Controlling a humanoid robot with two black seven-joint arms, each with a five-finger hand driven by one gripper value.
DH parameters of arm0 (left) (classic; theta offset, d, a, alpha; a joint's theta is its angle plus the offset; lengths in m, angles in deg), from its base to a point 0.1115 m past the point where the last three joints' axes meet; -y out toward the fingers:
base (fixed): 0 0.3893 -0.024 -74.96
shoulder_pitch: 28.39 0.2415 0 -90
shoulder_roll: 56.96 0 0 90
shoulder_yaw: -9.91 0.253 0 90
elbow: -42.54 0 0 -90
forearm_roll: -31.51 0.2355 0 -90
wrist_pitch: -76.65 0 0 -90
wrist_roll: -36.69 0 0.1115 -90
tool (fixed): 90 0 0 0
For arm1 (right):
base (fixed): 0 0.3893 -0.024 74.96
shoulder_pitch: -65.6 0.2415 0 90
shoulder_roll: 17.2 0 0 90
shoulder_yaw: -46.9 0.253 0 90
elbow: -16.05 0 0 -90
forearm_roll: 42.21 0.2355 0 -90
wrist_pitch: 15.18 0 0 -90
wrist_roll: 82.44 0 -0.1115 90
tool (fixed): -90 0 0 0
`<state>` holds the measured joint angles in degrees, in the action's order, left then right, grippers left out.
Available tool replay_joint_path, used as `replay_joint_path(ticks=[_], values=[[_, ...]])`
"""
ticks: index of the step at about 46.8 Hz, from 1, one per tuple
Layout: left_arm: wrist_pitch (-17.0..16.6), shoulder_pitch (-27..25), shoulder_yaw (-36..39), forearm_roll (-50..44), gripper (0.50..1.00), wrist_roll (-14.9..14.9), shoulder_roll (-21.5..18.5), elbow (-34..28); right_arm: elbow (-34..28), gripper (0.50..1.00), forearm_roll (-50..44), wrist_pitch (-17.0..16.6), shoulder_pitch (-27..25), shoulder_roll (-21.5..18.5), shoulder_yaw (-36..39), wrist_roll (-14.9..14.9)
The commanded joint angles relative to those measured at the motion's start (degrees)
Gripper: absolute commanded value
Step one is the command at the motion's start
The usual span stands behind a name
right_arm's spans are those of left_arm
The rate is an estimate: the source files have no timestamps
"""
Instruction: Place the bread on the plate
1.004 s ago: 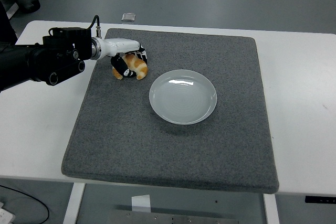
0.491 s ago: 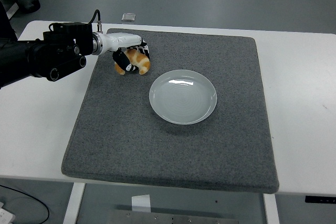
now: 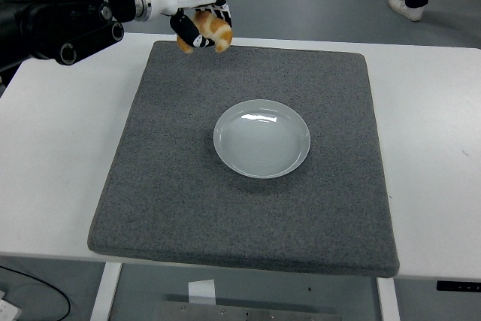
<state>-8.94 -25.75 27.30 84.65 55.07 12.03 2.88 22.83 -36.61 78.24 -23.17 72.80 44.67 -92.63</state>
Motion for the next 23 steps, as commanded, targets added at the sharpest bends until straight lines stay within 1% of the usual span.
replay_joint_path(ticks=[1, 4, 9, 14, 23], values=[[0.5, -2.5, 0.1, -0.8, 0.500, 0.0, -1.1, -1.1, 0.0, 0.932, -0.1, 0.0, 0.0, 0.0, -0.1, 0.0], [0.7, -3.9, 0.2, -1.3, 0.500, 0.0, -1.6, -1.1, 0.0, 0.932, -0.1, 0.0, 0.0, 0.0, -0.1, 0.0], [2.1, -5.8, 0.1, -2.3, 0.500, 0.0, -2.0, -1.2, 0.0, 0.932, 0.0, 0.0, 0.0, 0.0, -0.1, 0.0], [2.3, -7.3, 0.1, -3.0, 0.500, 0.1, -2.0, -1.5, 0.0, 0.932, 0.0, 0.0, 0.0, 0.0, -0.1, 0.0], [2.3, -9.9, 0.1, -3.4, 0.500, 0.0, -2.0, -5.3, 0.0, 0.932, -0.1, 0.0, 0.0, 0.0, -0.1, 0.0]])
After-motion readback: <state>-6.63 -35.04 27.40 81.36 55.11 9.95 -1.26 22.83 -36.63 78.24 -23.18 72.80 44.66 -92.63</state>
